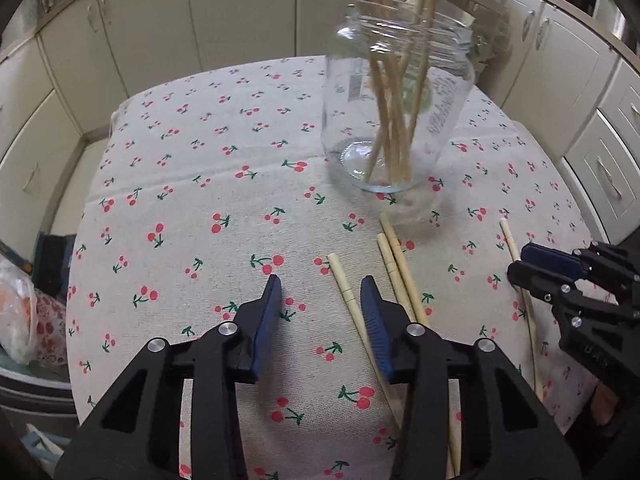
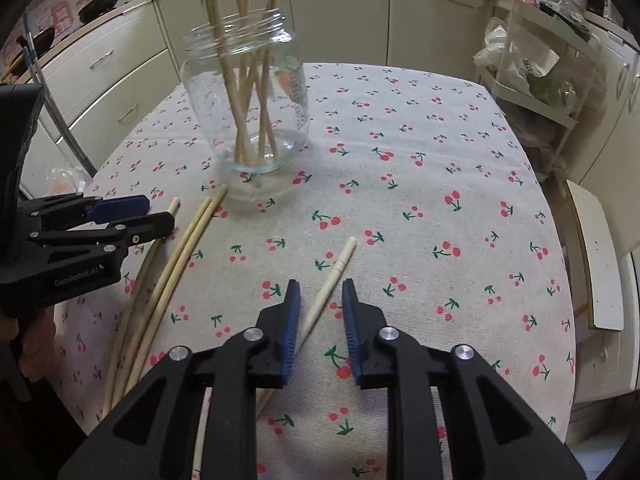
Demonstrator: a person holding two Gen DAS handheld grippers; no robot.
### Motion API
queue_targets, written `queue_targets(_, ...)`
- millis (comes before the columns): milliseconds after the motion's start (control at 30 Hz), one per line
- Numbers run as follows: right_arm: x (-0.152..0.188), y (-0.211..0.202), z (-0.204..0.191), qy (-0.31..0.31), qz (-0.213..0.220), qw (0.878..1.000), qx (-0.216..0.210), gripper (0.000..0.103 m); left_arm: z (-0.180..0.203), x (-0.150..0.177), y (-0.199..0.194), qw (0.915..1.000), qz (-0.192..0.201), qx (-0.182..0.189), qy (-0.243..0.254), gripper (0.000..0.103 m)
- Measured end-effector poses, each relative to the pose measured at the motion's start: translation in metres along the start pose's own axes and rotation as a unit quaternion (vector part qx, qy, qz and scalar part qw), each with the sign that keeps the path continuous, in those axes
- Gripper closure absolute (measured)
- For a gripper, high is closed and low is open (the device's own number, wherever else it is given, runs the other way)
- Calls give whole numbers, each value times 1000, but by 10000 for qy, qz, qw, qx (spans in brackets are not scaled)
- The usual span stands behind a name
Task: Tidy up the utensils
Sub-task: 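Grasp a wooden stick with the left gripper while the right grasps another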
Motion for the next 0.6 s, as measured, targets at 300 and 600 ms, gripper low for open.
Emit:
queue_targets(300,1,1,-4,-76,14,9997,233,93,4,7,-3,9976,-8,-413,-548,94)
queue_targets(600,0,4,-2,32,-11,9998,207,93,1,7,0,9974,34,-423,-578,94)
Point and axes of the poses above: each gripper's, at about its wrist camera, not at the fingertips, and y roughly the way its jaws point, z to its right, x to its underside, the point moved 8 cm from there along y, roughly the way its jaws point, and after that the axes turned 3 degrees about z, right-handed, at the moved point
